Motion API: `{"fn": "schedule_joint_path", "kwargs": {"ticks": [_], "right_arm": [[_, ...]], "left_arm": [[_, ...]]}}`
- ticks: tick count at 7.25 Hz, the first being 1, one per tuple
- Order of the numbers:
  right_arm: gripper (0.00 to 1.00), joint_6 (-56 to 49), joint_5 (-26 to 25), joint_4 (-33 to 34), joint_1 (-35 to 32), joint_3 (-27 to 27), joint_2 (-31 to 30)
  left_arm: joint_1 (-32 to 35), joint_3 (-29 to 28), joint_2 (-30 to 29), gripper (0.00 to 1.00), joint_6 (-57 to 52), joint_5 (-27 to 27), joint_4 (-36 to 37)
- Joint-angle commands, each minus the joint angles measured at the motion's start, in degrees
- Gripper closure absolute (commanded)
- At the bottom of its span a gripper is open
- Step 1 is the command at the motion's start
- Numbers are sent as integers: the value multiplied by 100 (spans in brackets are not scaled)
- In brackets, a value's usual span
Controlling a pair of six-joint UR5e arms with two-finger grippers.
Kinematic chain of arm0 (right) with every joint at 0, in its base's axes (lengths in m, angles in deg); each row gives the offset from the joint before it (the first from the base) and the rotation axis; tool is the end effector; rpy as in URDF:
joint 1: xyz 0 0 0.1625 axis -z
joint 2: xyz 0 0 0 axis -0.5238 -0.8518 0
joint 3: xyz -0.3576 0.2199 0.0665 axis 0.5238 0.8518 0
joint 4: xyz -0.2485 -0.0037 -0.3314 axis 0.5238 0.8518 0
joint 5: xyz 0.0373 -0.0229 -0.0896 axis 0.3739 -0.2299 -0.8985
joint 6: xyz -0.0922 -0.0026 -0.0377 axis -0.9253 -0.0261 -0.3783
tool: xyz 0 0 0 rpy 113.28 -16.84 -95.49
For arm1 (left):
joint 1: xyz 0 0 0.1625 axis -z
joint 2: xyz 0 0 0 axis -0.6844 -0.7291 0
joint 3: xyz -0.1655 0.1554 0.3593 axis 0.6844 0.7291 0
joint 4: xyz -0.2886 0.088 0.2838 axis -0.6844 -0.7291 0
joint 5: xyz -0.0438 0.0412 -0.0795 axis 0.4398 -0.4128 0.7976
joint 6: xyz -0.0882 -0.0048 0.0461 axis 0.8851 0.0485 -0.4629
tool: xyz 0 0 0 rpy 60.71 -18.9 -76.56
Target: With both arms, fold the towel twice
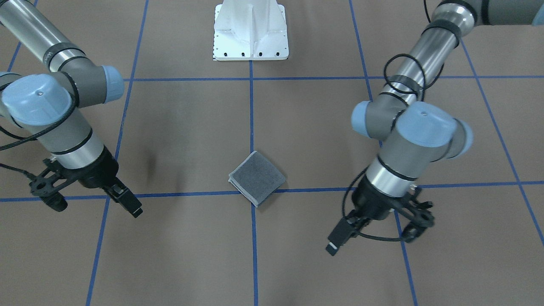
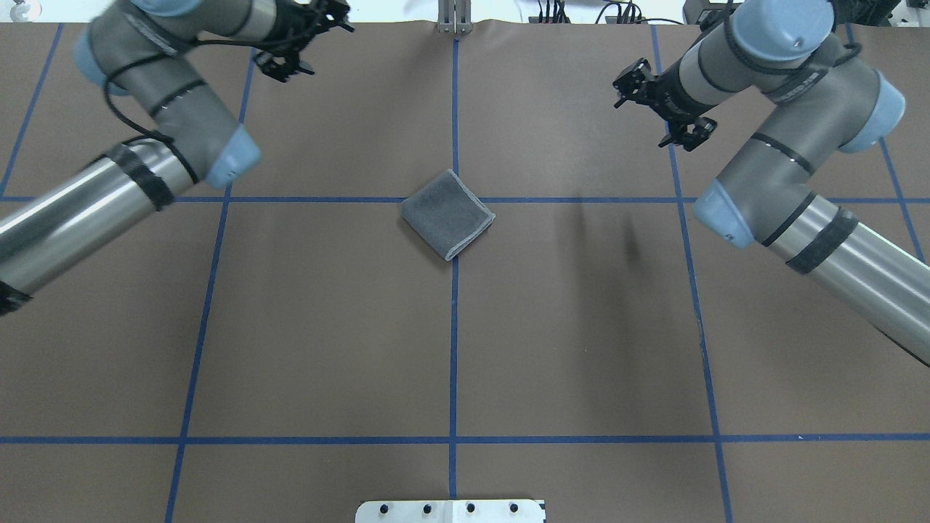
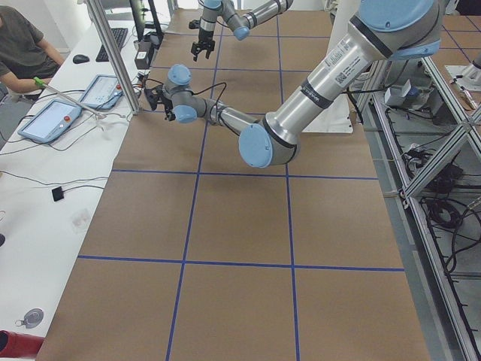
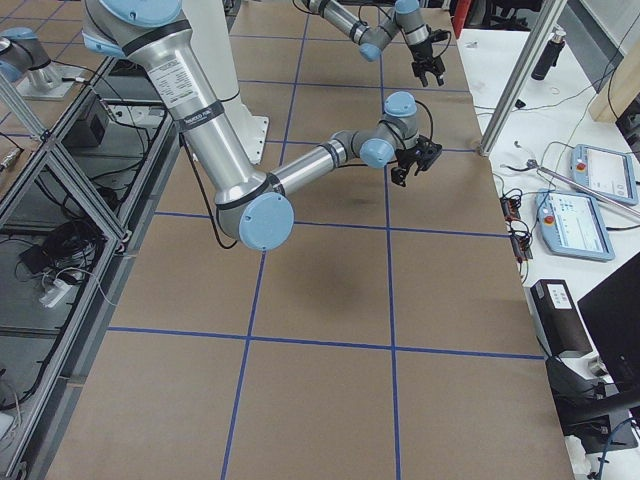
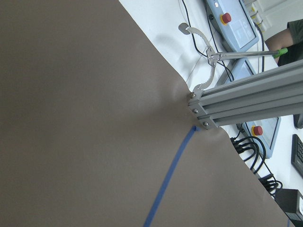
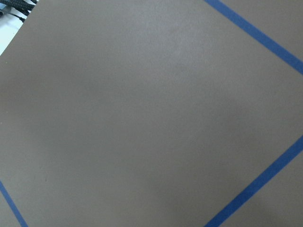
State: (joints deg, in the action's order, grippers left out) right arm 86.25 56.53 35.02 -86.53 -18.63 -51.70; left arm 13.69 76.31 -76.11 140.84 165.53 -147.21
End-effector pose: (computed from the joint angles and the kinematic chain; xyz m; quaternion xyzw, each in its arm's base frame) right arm -0.3276 -0.6226 0.3558 -0.0025 -0.4462 0.3335 0.8304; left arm 0.3546 -0.7091 0.2868 0.0767 0.5619 -0.3055 0.7649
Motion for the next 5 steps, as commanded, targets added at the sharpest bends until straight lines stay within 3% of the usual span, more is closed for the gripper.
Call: {"fn": "schedule_joint_path", "kwargs": {"ticks": [1, 3, 4, 5], "right_arm": [[0, -2079, 416, -21, -691, -64, -624], [0, -3986, 800, -4, -1235, -65, -1143], [0, -5127, 908, -4, -1482, -65, -1485], [0, -6034, 978, 22, -1711, -39, -1723]], "left_arm": [[901, 953, 1500, 0, -2608, 903, 242], [1428, 1202, 2478, 0, -5436, 913, 600], [1744, 1229, 2762, 0, -7070, 913, 1064], [2078, 1369, 2791, 0, -8087, 948, 2095]]}}
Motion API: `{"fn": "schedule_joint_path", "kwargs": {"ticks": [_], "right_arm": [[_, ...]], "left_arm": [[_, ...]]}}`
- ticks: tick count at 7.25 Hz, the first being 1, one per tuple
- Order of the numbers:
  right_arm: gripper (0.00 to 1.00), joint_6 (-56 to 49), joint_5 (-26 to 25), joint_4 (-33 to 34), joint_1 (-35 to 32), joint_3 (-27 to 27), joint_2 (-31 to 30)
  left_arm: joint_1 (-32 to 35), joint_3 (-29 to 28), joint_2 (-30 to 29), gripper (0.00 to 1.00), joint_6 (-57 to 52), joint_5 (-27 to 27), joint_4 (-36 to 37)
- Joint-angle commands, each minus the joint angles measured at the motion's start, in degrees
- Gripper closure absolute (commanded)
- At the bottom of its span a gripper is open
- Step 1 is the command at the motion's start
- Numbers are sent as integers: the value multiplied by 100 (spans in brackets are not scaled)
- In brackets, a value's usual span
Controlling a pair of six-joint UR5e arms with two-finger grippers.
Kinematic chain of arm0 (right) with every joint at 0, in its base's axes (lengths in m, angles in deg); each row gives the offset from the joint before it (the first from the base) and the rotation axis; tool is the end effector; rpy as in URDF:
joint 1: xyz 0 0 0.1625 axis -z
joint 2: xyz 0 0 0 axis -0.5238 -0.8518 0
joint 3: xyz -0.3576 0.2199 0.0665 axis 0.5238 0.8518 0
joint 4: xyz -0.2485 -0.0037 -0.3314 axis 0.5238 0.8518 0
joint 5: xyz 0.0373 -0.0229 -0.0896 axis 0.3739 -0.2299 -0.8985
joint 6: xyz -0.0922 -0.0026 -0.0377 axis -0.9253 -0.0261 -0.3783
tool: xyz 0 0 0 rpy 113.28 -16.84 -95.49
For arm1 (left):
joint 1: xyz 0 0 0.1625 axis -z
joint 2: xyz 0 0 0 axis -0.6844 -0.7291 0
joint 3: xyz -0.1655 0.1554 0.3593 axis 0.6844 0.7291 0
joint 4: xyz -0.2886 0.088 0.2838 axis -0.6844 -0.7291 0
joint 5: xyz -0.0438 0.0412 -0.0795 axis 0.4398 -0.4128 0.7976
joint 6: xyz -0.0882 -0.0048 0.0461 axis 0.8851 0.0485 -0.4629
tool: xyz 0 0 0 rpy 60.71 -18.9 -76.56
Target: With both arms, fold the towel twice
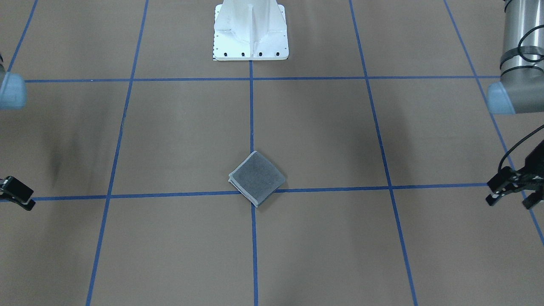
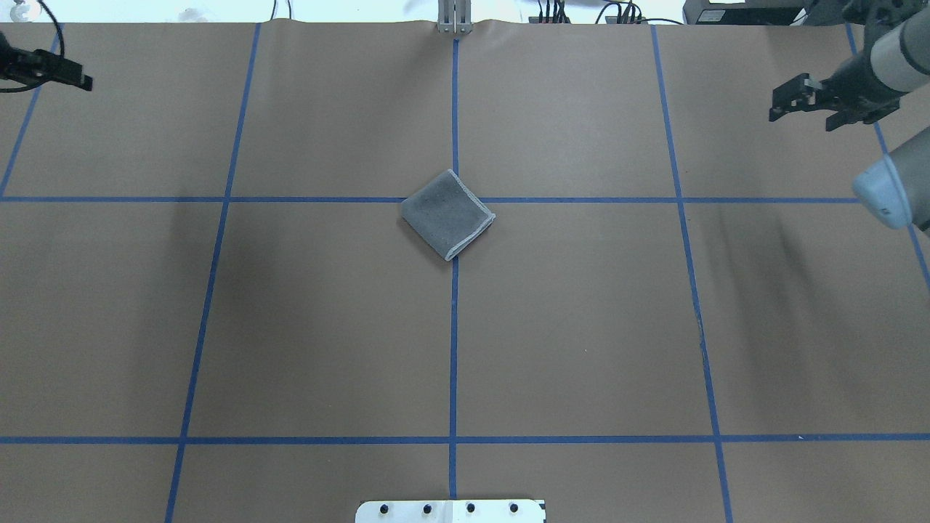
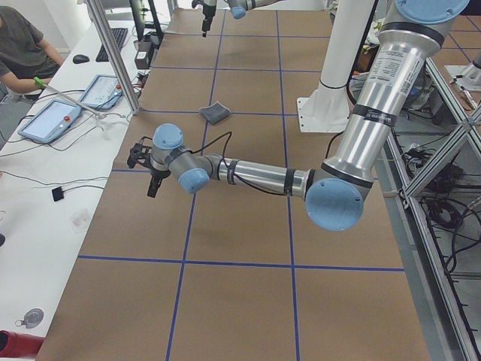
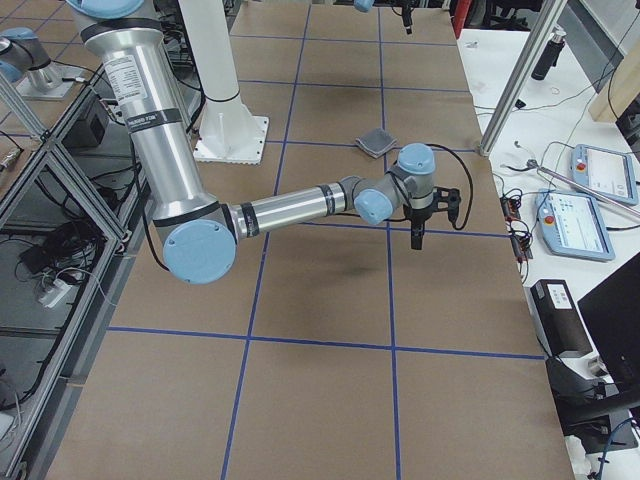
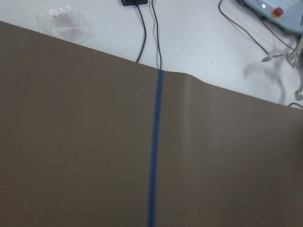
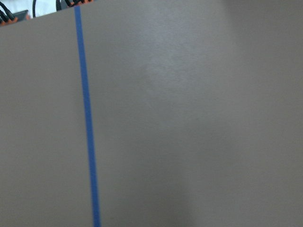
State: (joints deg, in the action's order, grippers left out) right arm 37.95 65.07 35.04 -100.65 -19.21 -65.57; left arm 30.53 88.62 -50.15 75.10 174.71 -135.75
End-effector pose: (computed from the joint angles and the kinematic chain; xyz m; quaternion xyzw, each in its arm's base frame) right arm -0.1522 -0.6124 0.5061 0.0932 -0.3908 0.0817 0.9121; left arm 0.1086 -0.6454 0.5271 0.2102 0.3849 0.0155 0.8986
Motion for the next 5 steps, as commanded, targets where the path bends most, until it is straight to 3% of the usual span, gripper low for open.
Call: {"fn": "schedule_joint_path", "kwargs": {"ticks": [1, 2, 3, 5], "right_arm": [[0, -1648, 386, 125, -501, 80, -443], [0, -2053, 633, 622, -660, 90, -444], [0, -2614, 792, 1106, -827, 64, -479], [0, -3416, 793, 1863, -1056, 3, -444]], "left_arm": [[450, 583, 204, 0, -2019, 309, 2247], [616, 1127, 535, 0, -2486, 677, 3165], [661, 1585, 782, 0, -2595, 777, 3626], [653, 1949, 1144, 0, -2596, 787, 4044]]}}
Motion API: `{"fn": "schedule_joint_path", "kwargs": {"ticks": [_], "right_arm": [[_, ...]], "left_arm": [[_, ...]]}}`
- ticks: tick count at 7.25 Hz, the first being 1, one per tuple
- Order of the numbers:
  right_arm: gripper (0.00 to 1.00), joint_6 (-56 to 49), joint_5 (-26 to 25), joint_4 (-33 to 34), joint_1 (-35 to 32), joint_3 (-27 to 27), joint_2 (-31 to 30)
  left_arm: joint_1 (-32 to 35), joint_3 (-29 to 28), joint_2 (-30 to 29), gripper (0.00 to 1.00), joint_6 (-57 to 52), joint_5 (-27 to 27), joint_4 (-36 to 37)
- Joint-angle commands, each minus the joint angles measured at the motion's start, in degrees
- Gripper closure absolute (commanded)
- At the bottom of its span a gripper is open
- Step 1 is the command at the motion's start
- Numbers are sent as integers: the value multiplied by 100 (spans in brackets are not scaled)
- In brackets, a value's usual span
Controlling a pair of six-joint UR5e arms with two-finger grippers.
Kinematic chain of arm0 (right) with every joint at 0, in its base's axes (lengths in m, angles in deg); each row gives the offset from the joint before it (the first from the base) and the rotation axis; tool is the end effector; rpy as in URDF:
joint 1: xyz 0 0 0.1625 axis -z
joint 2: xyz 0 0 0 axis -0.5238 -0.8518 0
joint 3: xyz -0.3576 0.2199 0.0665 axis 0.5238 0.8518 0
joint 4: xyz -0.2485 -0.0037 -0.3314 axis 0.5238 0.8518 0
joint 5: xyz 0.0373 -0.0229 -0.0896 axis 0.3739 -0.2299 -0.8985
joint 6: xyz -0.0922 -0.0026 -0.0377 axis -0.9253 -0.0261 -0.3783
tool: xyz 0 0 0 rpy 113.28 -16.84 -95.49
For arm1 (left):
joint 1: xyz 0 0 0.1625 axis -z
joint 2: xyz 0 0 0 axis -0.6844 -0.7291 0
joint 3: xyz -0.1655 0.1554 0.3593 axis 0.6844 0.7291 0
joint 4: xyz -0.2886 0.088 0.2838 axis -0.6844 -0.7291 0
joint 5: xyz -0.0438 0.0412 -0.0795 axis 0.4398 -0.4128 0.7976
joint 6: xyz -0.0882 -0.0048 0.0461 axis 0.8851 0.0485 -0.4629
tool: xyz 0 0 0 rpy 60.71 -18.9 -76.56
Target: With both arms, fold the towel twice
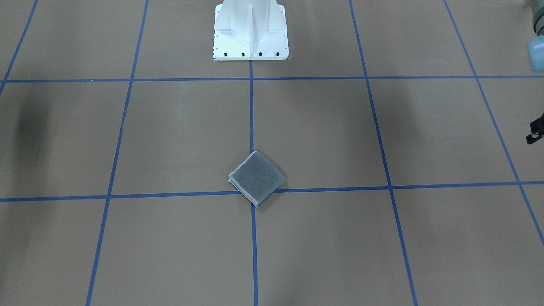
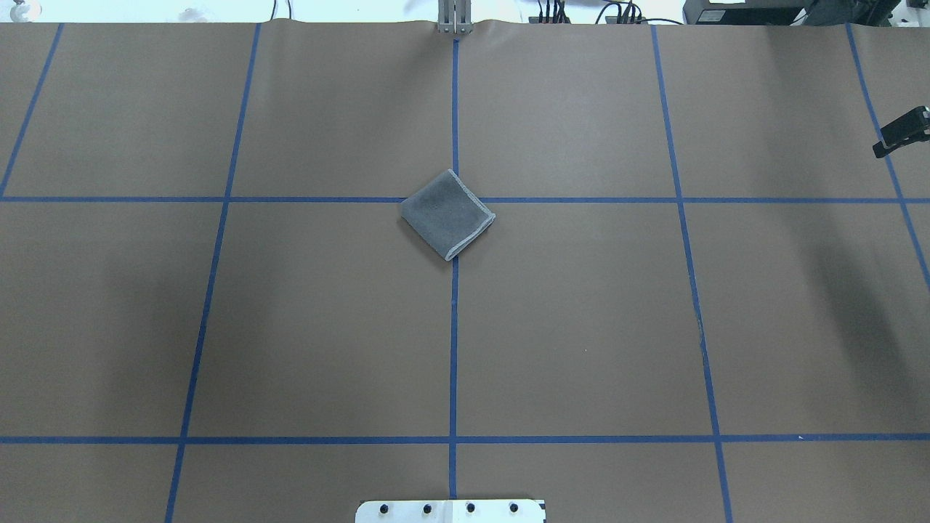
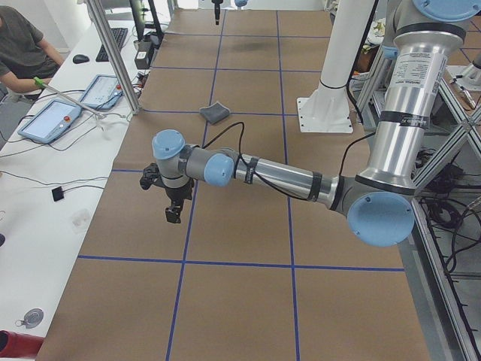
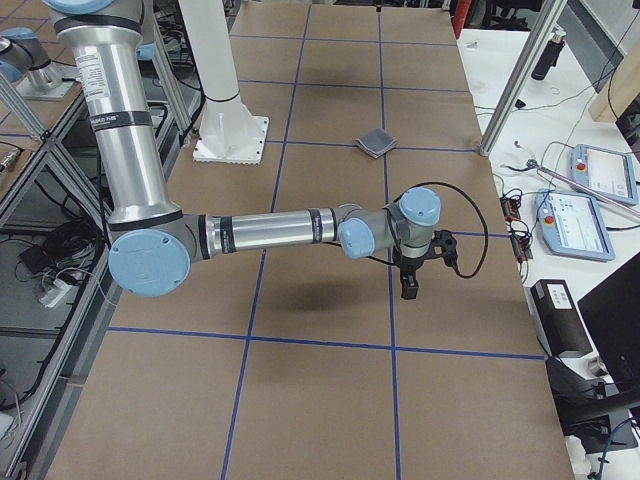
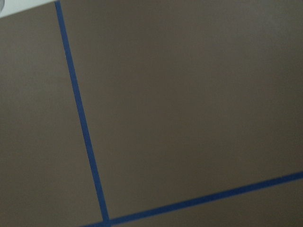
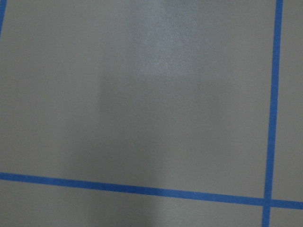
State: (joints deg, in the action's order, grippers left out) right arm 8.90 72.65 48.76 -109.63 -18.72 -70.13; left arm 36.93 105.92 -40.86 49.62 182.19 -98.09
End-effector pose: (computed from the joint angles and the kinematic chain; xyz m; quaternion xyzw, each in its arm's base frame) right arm -0.0565 -0.5871 0.5809 0.0479 -0.3760 -0.0394 0.9246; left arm 0.0302 -0.5613 0.5453 0.0589 0.3653 0.0985 0.9238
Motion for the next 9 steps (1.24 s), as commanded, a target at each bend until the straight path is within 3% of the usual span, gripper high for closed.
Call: {"fn": "schedule_joint_path", "kwargs": {"ticks": [1, 5, 7, 9], "right_arm": [[0, -610, 43, 625, -176, -82, -14], [0, -620, 246, 644, -334, -82, -111], [0, -620, 246, 644, -343, -91, -224], [0, -620, 237, 636, -369, -100, -286]], "left_arm": [[21, 246, 320, 0, -56, 64, 260], [39, 465, 541, 0, 5, 73, 242], [388, 300, 698, 0, 189, 476, 295], [522, 299, 988, 0, 190, 487, 269]]}}
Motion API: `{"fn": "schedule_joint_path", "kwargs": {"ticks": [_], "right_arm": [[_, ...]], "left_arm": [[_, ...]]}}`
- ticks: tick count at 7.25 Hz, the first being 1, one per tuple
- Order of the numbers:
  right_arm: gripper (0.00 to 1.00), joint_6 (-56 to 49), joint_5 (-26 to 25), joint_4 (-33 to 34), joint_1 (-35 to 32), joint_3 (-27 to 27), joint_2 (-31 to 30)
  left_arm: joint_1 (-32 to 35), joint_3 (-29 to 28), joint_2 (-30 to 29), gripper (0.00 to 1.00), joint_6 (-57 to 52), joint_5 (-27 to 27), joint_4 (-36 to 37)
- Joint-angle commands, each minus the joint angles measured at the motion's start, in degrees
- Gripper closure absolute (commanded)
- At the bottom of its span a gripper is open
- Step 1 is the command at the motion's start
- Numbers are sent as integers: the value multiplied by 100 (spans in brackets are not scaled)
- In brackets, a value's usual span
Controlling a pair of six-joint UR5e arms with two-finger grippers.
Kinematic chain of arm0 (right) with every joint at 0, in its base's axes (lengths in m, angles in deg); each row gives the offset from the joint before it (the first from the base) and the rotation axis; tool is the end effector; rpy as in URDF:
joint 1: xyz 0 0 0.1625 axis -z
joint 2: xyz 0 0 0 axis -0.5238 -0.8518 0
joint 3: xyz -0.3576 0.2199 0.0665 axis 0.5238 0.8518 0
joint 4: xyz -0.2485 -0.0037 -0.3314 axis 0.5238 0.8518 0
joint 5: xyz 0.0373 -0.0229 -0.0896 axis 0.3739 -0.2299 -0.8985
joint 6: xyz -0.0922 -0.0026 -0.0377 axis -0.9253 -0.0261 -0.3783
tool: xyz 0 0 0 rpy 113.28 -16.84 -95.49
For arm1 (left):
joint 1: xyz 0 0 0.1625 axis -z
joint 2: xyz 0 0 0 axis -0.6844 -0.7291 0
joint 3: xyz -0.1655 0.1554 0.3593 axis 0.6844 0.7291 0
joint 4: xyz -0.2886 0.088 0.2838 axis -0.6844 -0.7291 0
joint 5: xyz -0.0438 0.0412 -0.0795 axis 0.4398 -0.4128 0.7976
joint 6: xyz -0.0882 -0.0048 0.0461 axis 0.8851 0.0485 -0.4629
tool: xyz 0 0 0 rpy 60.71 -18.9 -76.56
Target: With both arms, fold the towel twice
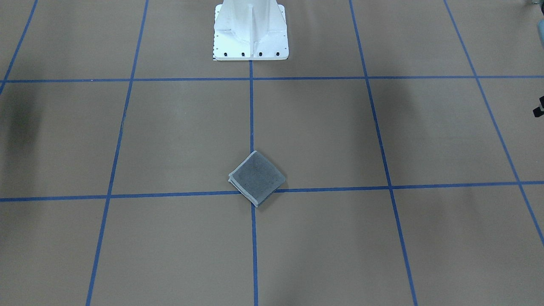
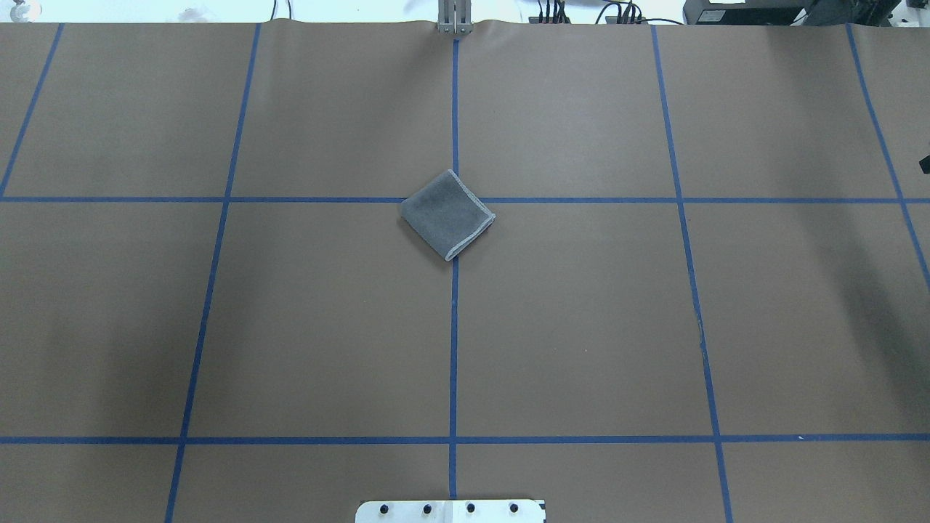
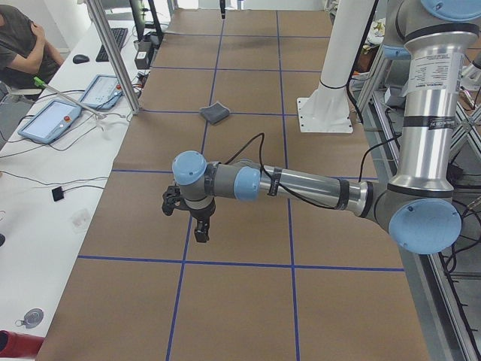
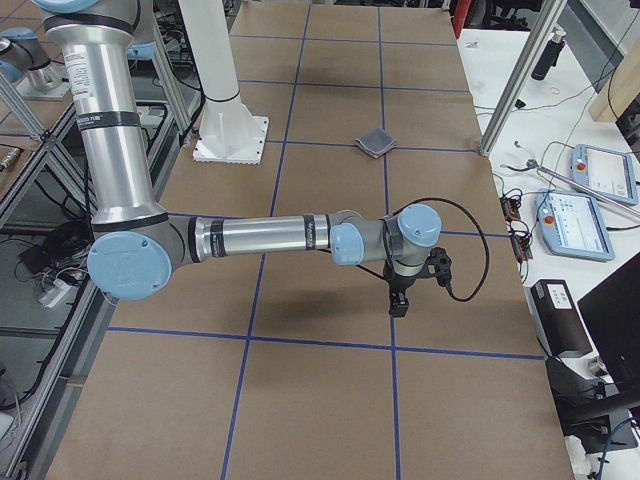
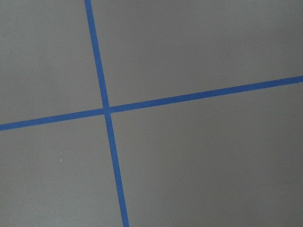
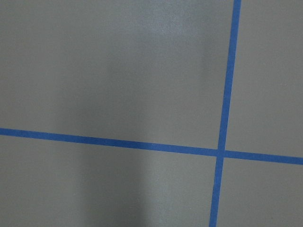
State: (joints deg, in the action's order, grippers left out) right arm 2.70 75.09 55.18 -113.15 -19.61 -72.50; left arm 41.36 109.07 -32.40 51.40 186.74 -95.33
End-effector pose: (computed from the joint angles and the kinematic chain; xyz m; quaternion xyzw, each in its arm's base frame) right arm -0.0199 -0.5654 0.6066 0.0126 -0.3840 -0.0377 0.9225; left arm -0.0137 -0.4970 0.5956 -0.0017 0.3967 0.0242 0.9176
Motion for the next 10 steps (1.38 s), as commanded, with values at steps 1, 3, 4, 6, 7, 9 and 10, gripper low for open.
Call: {"fn": "schedule_joint_path", "kwargs": {"ticks": [1, 3, 4, 6, 7, 9, 10], "right_arm": [[0, 0, -33, -7, -27, -90, -84], [0, 8, -77, -16, -18, -125, -120], [0, 0, -77, -16, -27, -126, -137], [0, 0, -112, -16, -18, -125, -155], [0, 0, -112, -33, -18, -126, -155], [0, 26, -112, -68, -18, -126, -172], [0, 0, -121, -68, -18, -117, -181]], "left_arm": [[80, -77, 186, 0, 20, 31, -7], [62, -182, 161, 0, 29, 23, -41], [62, -209, 126, 0, 12, 23, -59], [62, -183, 73, 0, 3, 22, -77], [71, -148, 134, 0, -32, 40, -94], [71, -130, 91, 0, 3, -21, -777], [88, -61, 186, 0, 3, -21, -824]]}}
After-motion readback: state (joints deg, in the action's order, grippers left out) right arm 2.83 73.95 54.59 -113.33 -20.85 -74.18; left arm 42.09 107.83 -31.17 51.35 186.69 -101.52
